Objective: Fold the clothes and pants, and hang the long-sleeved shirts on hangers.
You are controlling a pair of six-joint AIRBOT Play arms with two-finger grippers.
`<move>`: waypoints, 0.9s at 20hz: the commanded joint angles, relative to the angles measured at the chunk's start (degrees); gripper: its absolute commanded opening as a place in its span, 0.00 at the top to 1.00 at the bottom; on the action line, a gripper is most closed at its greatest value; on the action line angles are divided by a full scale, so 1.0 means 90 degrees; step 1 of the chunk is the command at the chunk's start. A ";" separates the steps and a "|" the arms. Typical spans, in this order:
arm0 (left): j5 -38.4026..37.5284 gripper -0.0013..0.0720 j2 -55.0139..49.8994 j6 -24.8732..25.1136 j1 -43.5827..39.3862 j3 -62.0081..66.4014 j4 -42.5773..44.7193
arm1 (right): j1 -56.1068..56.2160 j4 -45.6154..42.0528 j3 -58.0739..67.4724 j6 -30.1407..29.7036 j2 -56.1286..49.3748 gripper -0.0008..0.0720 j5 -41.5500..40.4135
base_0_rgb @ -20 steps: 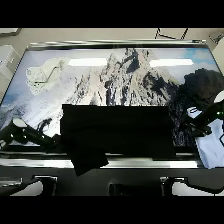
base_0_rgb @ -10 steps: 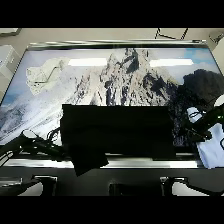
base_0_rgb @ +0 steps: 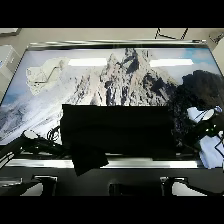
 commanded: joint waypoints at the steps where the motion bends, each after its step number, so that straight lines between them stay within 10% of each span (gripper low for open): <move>1: -0.0053 0.95 0.0090 0.0019 0.0036 0.0007 0.0022 | -0.0002 0.0216 -0.0699 -0.0083 0.0002 0.07 -0.0695; 3: -0.0053 0.95 0.0131 0.0019 0.0036 0.0007 0.0022 | -0.0002 0.0461 -0.0911 -0.0170 -0.0005 0.19 -0.1018; 6: -0.0095 0.95 0.0226 0.0022 0.0039 0.0078 0.0032 | -0.0002 0.0908 -0.0954 -0.0350 -0.0007 0.86 -0.1020; 7: -0.0134 0.95 0.0253 0.0022 0.0036 0.0202 0.0095 | -0.0002 0.0971 -0.0884 -0.0406 0.0000 0.93 -0.0899; 18: -0.0270 0.95 -0.0716 -0.0724 -0.0024 0.4422 0.0886 | 0.0777 0.1103 0.2086 0.0236 -0.0124 0.93 -0.1440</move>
